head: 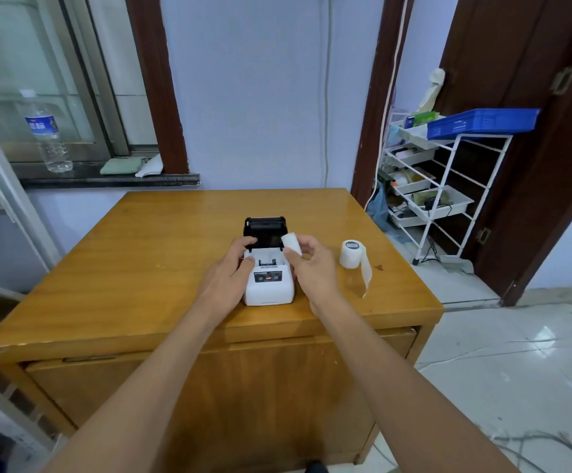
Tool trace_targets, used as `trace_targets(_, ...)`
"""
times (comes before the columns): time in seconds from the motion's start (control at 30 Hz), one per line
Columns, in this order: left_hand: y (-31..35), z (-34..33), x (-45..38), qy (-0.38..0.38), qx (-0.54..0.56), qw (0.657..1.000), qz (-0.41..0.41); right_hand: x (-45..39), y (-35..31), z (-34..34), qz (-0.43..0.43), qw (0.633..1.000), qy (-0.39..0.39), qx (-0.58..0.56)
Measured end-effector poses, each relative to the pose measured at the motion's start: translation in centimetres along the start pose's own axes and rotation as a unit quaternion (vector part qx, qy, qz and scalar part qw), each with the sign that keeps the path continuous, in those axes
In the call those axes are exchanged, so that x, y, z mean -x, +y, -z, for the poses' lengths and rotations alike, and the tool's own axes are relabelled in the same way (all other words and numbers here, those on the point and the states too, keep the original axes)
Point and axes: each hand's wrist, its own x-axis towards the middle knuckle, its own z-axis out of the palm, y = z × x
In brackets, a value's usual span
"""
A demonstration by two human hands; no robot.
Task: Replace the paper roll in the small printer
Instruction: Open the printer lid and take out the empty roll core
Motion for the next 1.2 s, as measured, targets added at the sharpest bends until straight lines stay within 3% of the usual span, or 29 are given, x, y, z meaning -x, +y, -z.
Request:
trace_targets(0.2, -0.6, 0.0, -0.3, 0.005, 0.025, 1.000, 0.000, -0.7, -0.5, 0.7, -0.065, 0.998, 0.022, -0.014)
trace_targets(0.33, -0.9, -0.1, -0.5, 0.001, 0.030, 1.000, 0.002, -1.9, -0.6, 2.1, -0.005, 0.991, 0.023, 0.131)
trace_targets(0.5, -0.8, -0.1, -0.8, 0.006, 0.031, 0.999, 0.009, -2.8, -1.0, 3.5, 0.025, 0.954, 0.074, 0.289)
trace_targets(0.7, -0.9, 0.0, -0.6, 0.004, 0.022, 1.000, 0.009, -2.6, 0.2, 3.3, 0.043, 0.905, 0.055, 0.420)
trace_targets(1.2, -0.9, 0.1, -0.4, 0.004, 0.040, 0.999, 0.011, -2.4, 0.4, 3.4, 0.025, 0.882, 0.052, 0.467)
